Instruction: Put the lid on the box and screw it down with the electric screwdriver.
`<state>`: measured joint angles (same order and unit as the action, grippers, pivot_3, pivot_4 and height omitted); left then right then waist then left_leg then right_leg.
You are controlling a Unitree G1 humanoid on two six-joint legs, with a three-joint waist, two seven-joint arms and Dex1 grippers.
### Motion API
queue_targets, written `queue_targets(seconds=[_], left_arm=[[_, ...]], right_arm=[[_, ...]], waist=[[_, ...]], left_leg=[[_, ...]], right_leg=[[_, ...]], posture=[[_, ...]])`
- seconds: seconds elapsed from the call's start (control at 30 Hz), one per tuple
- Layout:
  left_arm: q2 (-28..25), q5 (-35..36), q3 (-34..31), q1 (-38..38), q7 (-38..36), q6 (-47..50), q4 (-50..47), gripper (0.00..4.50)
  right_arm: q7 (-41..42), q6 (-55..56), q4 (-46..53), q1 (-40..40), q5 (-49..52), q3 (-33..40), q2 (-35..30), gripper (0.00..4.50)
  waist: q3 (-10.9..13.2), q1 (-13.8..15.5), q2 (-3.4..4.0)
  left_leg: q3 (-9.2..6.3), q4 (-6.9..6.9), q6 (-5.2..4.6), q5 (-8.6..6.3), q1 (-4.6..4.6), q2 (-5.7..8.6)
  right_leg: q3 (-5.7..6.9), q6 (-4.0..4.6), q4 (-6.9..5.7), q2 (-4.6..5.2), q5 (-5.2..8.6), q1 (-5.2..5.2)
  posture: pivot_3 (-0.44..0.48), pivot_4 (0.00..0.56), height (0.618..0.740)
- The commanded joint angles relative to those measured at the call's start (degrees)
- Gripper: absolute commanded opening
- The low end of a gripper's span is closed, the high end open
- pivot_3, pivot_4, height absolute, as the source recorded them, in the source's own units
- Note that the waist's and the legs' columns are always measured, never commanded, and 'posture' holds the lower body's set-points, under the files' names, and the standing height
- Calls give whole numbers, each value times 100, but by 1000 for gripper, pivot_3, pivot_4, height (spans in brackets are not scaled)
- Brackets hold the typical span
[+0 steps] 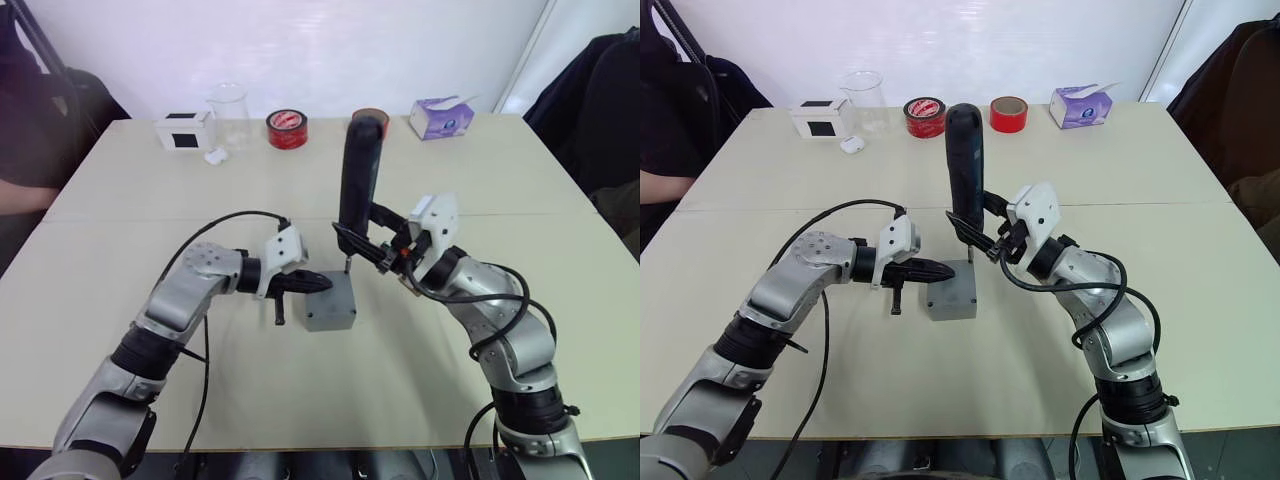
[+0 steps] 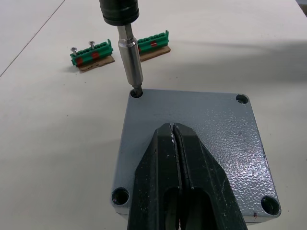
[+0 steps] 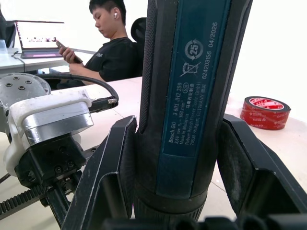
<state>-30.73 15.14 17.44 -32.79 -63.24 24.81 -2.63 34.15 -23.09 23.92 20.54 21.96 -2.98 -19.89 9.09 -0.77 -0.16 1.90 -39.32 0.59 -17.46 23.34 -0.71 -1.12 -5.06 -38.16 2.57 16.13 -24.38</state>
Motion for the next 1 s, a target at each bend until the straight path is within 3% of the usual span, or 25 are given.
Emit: queue_targets(seconds=[0.03,1.0], left_arm=[[-11,-66,11,69,19,8,-87,0],[10,-102,9,143,20,-60,-48,0]], right_arm=[[5,166,36,173,6,41,3,1853],[118,108,132,51,-7,-175,12,1853]], waist=[[0,0,0],[-1,1,-2]], left_leg=[[0,0,0,0,0,0],[0,0,0,0,-4,0]], right_leg=[[0,0,0,0,0,1],[0,0,0,1,0,6]], posture=[[0,150,740],[0,150,740]])
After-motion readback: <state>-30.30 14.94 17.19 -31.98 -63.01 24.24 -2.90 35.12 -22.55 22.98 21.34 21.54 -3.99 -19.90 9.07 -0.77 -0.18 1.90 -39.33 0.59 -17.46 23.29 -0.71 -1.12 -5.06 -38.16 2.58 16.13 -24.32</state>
